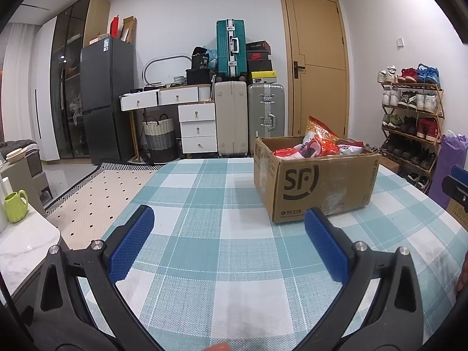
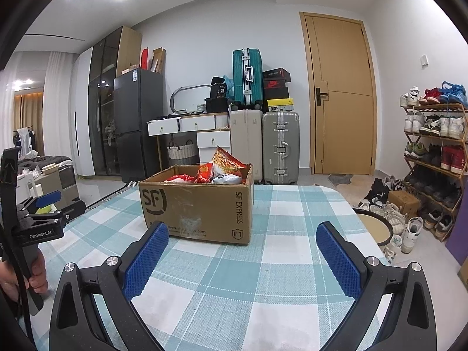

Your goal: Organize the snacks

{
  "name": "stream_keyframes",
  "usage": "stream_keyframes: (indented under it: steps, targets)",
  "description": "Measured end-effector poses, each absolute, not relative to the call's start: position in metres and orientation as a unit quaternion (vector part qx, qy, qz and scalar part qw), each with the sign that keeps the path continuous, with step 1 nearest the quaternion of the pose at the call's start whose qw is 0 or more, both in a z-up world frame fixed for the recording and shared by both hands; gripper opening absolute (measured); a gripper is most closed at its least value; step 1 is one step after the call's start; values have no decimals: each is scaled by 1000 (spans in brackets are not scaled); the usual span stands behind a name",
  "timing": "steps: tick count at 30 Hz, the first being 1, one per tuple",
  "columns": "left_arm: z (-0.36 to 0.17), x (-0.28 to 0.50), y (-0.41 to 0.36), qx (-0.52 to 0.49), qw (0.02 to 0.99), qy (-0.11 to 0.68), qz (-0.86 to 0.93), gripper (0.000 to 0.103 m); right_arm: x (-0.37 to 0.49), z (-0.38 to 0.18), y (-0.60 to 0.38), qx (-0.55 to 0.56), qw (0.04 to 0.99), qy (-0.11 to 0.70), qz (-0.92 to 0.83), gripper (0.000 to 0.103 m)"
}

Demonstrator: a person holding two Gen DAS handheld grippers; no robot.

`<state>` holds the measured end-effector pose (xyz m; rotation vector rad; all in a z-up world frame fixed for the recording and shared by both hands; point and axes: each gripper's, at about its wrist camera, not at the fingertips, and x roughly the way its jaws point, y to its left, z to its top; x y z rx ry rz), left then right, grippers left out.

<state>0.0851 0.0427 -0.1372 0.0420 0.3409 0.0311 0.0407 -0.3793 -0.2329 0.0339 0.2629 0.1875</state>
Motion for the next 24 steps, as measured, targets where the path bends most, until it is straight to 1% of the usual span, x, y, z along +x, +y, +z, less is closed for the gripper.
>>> stream_keyframes:
  steps: [24]
  targets:
    - [-140, 89, 42, 15, 984, 175, 14, 103, 39, -233, -381, 21, 987, 132, 92, 103]
